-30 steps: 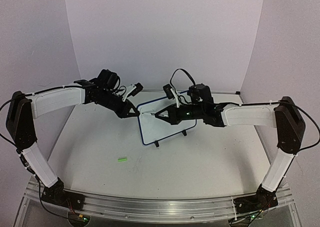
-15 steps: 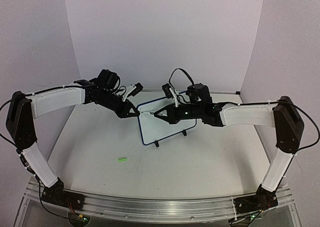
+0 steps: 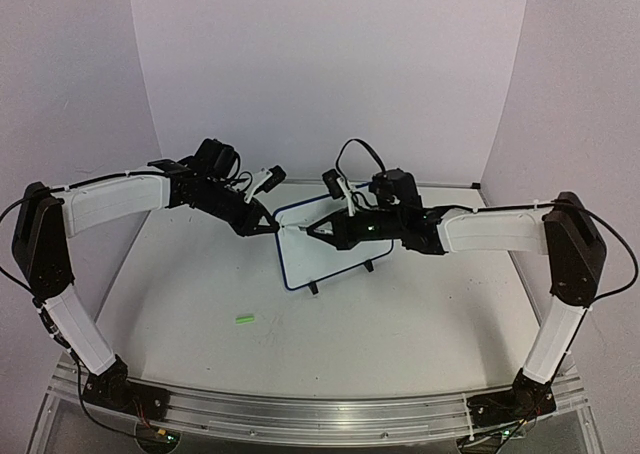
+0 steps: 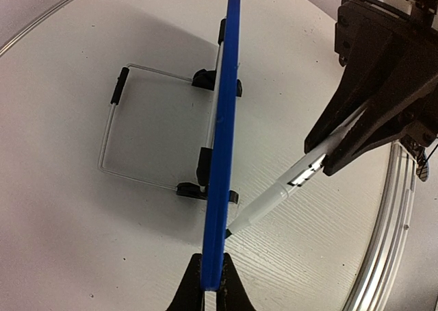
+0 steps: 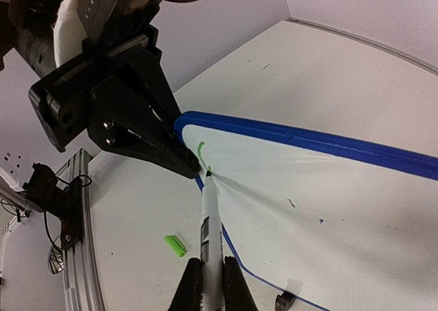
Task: Write a sentence on the whiteboard
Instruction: Write on the whiteboard with the whiteboard marker without the cap.
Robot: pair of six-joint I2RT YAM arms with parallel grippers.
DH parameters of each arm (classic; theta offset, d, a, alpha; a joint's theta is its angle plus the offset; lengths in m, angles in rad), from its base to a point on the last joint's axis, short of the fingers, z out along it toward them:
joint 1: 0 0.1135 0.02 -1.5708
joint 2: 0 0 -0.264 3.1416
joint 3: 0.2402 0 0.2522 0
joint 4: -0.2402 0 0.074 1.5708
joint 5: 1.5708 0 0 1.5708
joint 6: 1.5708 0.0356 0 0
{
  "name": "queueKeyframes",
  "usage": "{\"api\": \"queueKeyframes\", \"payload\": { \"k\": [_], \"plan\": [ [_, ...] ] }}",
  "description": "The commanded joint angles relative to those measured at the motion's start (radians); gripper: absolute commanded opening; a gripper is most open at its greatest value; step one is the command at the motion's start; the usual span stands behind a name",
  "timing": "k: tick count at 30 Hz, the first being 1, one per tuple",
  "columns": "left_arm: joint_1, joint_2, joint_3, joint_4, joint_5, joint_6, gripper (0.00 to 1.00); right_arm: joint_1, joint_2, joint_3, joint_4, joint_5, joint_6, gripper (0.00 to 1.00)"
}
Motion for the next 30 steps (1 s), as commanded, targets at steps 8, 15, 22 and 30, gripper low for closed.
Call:
{"api": "queueKeyframes", "payload": {
  "k": [8, 15, 22, 30],
  "plan": [
    [-0.008, 0.008, 0.016, -0.017, -0.012, 0.028, 0.00, 0.000, -0.085, -0.054, 0.066, 0.127, 0.000, 0.00],
    [-0.008, 0.008, 0.016, -0.016, -0.013, 0.029, 0.00, 0.001, -0.092, -0.058, 0.069, 0.095, -0.002, 0.00],
    [-0.009, 0.009, 0.017, -0.017, -0.012, 0.029, 0.00, 0.000, -0.126, -0.077, 0.072, 0.026, -0.002, 0.00],
    [-0.011, 0.012, 0.017, -0.020, -0.012, 0.028, 0.00, 0.001, -0.125, -0.059, 0.074, 0.074, -0.010, 0.00]
  ]
}}
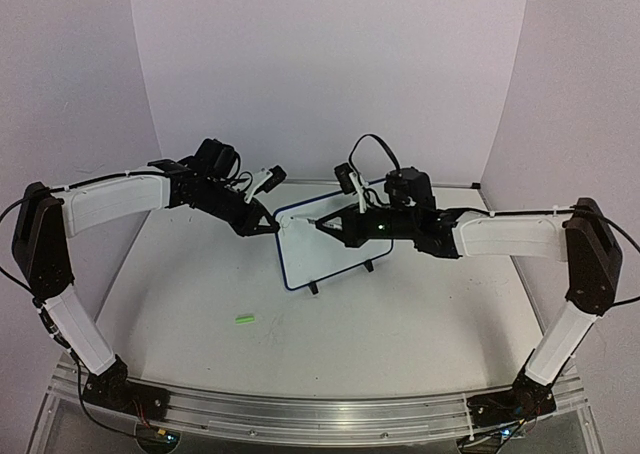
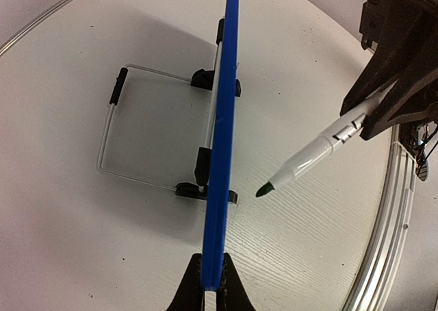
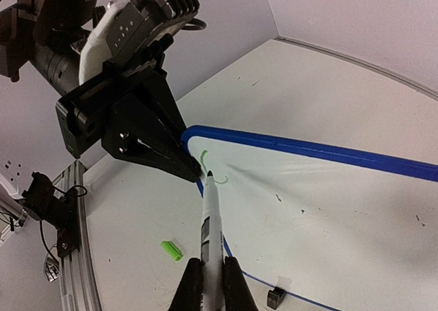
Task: Write a sentence on the whiteboard
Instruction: Write on the whiteboard with the whiteboard marker without the cap.
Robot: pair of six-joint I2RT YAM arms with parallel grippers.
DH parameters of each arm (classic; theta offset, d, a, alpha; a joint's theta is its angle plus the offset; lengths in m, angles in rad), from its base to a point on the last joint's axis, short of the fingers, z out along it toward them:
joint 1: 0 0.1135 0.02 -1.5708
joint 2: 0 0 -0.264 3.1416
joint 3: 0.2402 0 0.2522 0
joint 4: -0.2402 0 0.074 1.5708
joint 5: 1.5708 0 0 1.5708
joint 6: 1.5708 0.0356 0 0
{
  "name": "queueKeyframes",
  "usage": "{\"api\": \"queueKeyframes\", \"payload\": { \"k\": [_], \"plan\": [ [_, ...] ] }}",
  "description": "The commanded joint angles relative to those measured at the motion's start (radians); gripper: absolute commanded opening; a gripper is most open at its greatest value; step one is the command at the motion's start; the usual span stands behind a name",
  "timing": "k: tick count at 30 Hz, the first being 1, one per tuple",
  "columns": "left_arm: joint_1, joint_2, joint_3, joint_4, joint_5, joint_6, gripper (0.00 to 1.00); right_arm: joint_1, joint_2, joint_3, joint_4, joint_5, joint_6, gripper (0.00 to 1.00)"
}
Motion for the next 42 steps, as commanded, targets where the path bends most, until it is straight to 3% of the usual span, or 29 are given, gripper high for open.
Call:
{"api": "queueKeyframes", "payload": {
  "k": [1, 21, 42],
  "plan": [
    [-0.010, 0.013, 0.017, -0.019, -0.012, 0.028, 0.00, -0.003, -0.019, 0.025, 0.041, 0.017, -0.010, 0.00],
    [-0.014, 0.015, 0.019, -0.023, -0.016, 0.032, 0.00, -0.003, 0.046, 0.080, 0.052, 0.039, -0.004, 0.00],
    [-0.015, 0.015, 0.020, -0.024, -0.017, 0.033, 0.00, -0.003, 0.036, -0.026, 0.055, 0.067, 0.020, 0.00]
  ]
}}
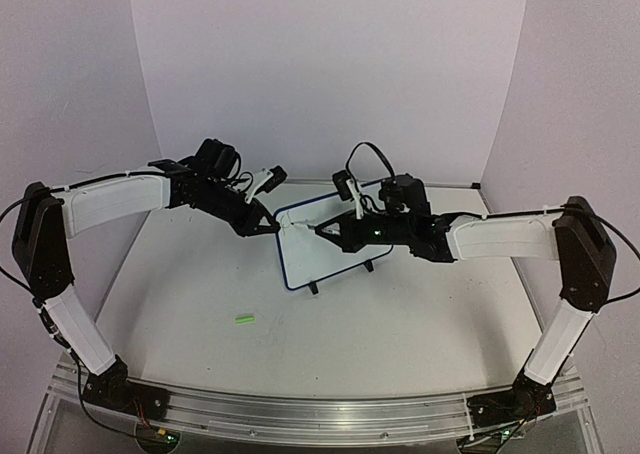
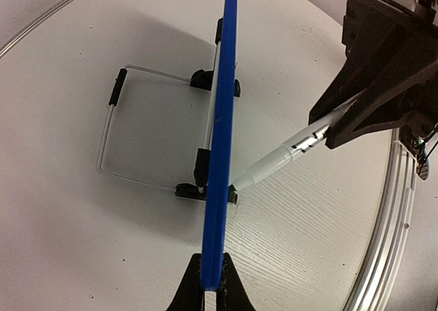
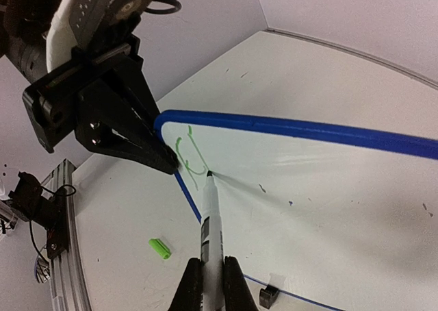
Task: Write a sentence on the whiteboard
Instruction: Write on the whiteboard with the whiteboard marker without the cap.
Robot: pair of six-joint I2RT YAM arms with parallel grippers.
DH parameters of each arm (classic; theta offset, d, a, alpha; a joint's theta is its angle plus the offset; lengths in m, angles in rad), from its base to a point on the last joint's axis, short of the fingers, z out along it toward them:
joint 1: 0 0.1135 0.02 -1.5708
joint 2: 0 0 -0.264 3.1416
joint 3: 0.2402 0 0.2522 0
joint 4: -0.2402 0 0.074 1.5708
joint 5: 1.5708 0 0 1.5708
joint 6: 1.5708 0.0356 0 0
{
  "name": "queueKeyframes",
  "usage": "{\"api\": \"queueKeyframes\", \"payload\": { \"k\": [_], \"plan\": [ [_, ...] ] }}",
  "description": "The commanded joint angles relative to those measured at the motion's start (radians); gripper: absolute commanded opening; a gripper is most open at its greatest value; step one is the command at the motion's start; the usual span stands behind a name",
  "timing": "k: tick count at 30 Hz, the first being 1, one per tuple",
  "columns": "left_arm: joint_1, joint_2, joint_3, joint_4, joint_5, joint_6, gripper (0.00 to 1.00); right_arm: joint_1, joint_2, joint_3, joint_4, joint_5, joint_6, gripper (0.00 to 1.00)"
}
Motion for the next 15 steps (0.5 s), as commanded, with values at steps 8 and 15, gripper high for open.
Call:
{"api": "queueKeyframes", "payload": {
  "k": [8, 15],
  "plan": [
    [-0.011, 0.015, 0.020, -0.026, -0.017, 0.028, 0.00, -0.003, 0.013, -0.030, 0.028, 0.028, 0.019, 0.00],
    [-0.011, 0.015, 0.019, -0.026, -0.021, 0.031, 0.00, -0.003, 0.029, -0.030, 0.029, 0.026, 0.024, 0.00]
  ]
}}
